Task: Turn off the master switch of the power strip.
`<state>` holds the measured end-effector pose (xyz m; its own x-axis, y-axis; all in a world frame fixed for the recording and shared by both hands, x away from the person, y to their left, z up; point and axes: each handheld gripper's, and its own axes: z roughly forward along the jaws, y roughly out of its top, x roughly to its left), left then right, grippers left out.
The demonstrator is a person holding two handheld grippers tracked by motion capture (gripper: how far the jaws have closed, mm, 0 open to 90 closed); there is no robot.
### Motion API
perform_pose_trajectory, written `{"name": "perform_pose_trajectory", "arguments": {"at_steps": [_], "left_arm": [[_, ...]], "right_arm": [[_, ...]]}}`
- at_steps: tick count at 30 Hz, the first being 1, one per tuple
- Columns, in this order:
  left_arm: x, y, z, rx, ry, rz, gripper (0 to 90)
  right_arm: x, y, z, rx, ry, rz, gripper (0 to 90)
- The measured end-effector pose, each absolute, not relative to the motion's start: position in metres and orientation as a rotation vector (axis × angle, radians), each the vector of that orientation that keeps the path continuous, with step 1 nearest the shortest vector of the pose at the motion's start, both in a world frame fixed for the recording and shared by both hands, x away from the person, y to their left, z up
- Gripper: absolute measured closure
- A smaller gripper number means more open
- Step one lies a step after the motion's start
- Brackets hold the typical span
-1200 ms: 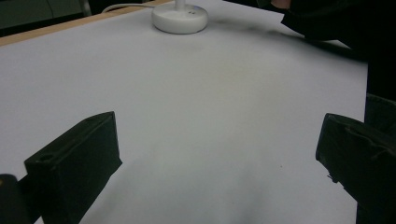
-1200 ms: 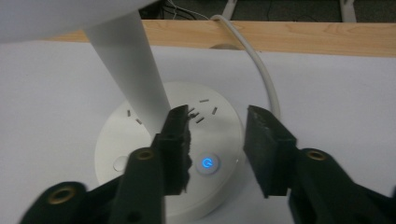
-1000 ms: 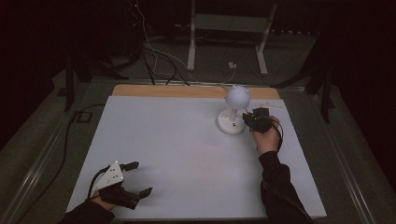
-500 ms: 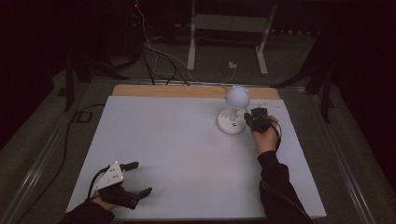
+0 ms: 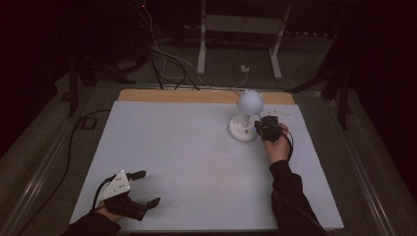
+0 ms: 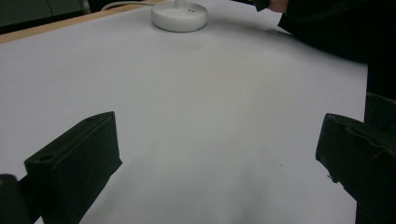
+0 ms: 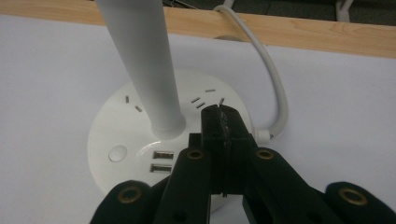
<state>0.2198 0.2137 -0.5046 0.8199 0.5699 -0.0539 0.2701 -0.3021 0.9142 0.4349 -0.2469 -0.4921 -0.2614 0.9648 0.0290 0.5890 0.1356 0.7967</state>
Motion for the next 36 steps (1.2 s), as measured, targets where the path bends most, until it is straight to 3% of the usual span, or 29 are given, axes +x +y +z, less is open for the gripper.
{"name": "perform_pose_trajectory", "arguments": {"at_steps": [36], "left_arm": [[0.22,0.213,-0.505,1.9,0.63,0.338,0.3]], "right_arm": [[0.433,-0.241,-0.509,1.394,1.943,0.904,90.0]]}}
